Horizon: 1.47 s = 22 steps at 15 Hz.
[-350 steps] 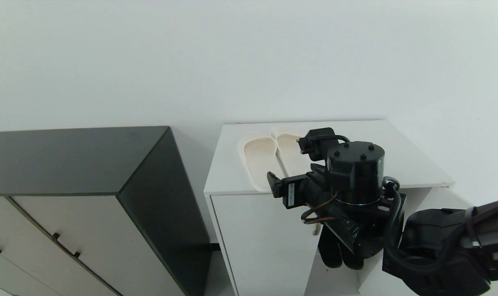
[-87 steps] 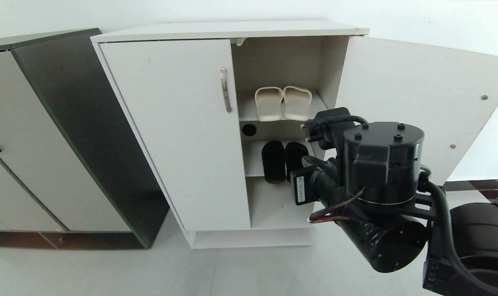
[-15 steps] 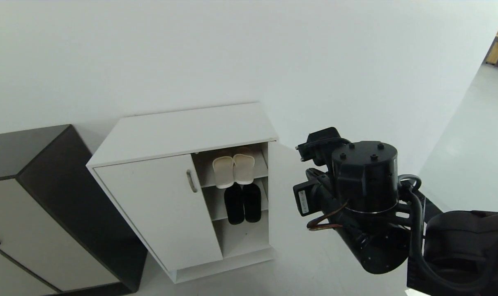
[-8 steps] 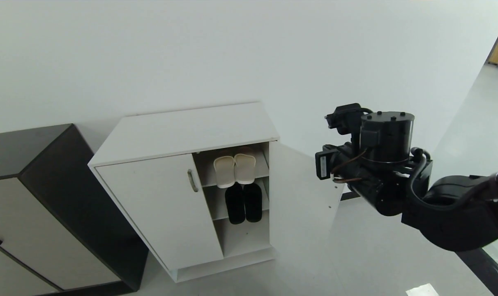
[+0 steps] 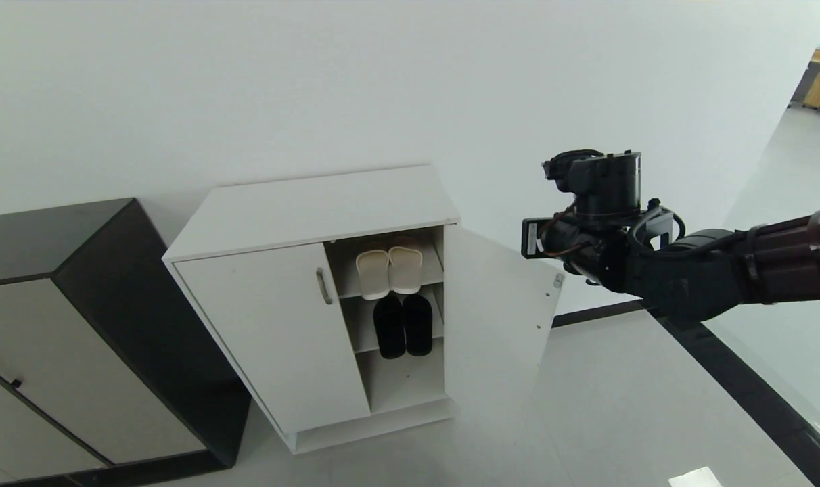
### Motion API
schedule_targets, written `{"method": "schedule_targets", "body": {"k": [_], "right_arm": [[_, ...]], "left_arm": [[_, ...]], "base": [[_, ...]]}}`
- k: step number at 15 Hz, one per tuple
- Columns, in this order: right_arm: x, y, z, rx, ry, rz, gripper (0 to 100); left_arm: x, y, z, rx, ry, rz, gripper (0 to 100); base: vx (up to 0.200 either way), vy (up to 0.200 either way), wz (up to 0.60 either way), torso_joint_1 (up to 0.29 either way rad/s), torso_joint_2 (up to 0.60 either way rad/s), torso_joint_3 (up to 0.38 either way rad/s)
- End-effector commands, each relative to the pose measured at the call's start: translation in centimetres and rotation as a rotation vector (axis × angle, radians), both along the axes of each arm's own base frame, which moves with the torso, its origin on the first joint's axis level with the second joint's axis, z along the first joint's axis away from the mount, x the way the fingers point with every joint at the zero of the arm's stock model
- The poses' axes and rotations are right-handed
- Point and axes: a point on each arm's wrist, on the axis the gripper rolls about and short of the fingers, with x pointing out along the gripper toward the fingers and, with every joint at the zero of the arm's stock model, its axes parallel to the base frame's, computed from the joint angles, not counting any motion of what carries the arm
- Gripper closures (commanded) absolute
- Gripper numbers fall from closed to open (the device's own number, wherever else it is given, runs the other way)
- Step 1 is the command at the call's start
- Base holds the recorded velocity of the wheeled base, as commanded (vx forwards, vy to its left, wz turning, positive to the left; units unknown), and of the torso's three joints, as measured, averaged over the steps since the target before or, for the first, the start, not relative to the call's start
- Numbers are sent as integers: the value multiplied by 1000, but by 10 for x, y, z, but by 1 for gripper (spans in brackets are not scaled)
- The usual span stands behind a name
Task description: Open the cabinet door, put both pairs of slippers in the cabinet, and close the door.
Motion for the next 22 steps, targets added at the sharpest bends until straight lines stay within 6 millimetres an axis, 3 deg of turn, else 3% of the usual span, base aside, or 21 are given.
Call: {"method": "schedule_targets", "body": {"k": [1,6,9,18,22], "right_arm": [[28,-1,-15,-3,17,-36,100],[67,-15,-42,-7,32,-102,100],[77,-17,-58,-15,51,-117,100],[85,-13,-78,-34,86,-117,100],[67,-3,-76,-46,101,-84,100]], "left_arm": [[0,0,0,0,2,1,100],[0,0,0,0,2,1,100],[0,0,0,0,0,1,100],[0,0,0,0,2,1,100],[0,0,0,0,2,1,100]], "base": [[0,0,0,0,0,0],[0,0,0,0,0,0],[0,0,0,0,0,0],[0,0,0,0,0,0],[0,0,0,0,0,0]]}}
